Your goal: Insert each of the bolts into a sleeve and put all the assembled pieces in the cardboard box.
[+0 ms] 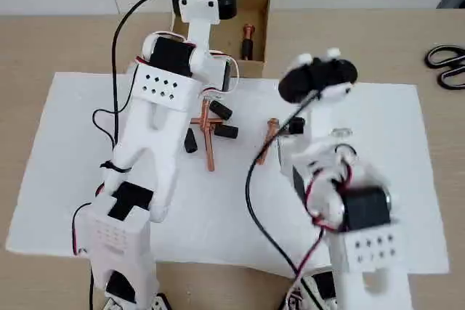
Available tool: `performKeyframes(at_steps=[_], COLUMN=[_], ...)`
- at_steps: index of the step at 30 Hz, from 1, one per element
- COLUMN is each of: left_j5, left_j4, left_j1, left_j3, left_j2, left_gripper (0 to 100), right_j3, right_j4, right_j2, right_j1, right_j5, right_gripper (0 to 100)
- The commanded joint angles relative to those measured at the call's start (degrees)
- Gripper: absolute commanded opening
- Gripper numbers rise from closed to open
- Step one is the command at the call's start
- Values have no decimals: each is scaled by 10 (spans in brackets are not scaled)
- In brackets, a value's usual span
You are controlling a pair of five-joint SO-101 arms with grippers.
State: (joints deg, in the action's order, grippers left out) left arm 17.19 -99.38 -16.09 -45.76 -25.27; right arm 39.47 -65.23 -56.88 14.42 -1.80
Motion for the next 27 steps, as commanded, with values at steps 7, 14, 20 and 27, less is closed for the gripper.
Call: performKeyframes(at_steps=[7, 14, 20, 27], left_j5=[33, 81, 120, 98], left_j4=[5, 71, 105, 3], left_j1=[-3, 1, -48, -111], left_j3=[0, -5, -18, -104], left_j2=[38, 43, 54, 193], left_gripper=[6, 6, 6, 6], right_j3=[334, 447, 484, 483], right_j4=[233, 236, 240, 240], right_j2=[-302, -445, -468, -468], right_j1=[1, 5, 4, 4], right_j5=[67, -40, -42, -42], right_gripper=[4, 4, 4, 4])
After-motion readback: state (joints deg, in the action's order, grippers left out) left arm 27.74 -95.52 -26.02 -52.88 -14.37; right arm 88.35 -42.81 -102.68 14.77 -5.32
